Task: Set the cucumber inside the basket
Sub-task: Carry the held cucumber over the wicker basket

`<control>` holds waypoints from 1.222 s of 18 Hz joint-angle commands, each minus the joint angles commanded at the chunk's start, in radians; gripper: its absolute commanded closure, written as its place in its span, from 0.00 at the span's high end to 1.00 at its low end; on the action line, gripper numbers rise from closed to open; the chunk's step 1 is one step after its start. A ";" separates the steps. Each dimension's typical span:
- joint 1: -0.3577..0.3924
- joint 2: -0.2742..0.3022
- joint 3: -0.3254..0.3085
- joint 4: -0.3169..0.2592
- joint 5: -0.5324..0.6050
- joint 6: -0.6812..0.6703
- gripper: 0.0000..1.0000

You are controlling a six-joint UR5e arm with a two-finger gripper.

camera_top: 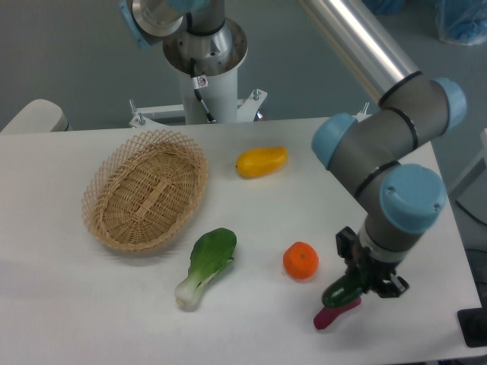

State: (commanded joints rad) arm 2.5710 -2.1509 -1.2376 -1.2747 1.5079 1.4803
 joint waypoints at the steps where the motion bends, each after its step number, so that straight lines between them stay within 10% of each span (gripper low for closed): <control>1: -0.003 0.028 -0.040 0.002 0.000 0.002 0.14; 4: -0.027 0.182 -0.243 0.008 0.000 0.026 0.14; 10: -0.095 0.351 -0.457 0.011 -0.008 0.055 0.14; 22: -0.216 0.598 -0.740 0.017 -0.021 0.068 0.16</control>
State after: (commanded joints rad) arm 2.3548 -1.5525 -1.9771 -1.2579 1.4864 1.5478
